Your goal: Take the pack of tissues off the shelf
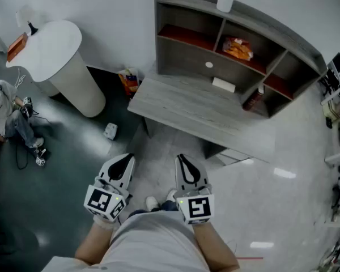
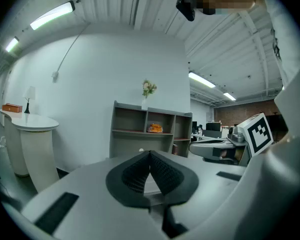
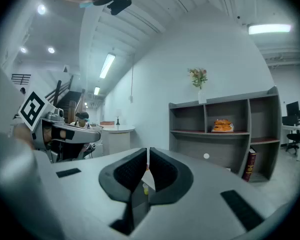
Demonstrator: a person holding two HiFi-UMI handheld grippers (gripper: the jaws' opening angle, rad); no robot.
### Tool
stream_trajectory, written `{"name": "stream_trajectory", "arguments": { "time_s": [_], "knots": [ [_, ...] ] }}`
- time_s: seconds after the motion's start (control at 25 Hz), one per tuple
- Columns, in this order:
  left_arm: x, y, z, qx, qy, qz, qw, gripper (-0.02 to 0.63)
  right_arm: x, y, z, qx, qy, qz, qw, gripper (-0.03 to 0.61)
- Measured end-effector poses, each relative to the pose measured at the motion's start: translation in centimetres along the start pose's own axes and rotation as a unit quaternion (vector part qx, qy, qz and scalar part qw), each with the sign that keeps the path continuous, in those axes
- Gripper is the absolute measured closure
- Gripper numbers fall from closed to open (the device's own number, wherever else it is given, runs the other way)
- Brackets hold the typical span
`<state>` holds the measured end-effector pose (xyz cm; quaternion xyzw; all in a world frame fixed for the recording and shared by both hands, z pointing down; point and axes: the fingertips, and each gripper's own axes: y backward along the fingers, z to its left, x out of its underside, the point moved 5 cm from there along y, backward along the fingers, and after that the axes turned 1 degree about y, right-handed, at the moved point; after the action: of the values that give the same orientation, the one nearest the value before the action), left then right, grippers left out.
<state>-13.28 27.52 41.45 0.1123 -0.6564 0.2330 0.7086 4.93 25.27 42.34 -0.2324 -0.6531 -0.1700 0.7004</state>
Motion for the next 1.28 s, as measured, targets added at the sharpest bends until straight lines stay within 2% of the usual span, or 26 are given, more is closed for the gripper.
{"name": "stream_trajectory", "arguments": {
  "time_s": [0.32,0.6,0.84,1.28],
  "knots": [
    [-0.3,-2.0,-0.8,-0.016,-0.006,0.008,0.9998,0.597,0.2,0.7,-2.7,0.012,-0.005,-0.003,1.000,0.549],
    [-0.8,-4.8,-3.6,-0.016,-0.037,0.011,0.9991,0.597,-0.1,2.2,-6.4,0.023,-0.043,-0.053,0.997,0.549],
    [-0.2,-6.6,-5.8,-0.012,-0.048,0.019,0.9986,0.597,0.9,2.9,-9.2,0.038,-0.061,-0.051,0.996,0.549],
    [0.7,-11.5,-3.4,0.012,-0.032,0.019,0.9992,0.597,1.7,-0.1,-12.5,0.067,-0.040,-0.036,0.996,0.549]
  ]
}}
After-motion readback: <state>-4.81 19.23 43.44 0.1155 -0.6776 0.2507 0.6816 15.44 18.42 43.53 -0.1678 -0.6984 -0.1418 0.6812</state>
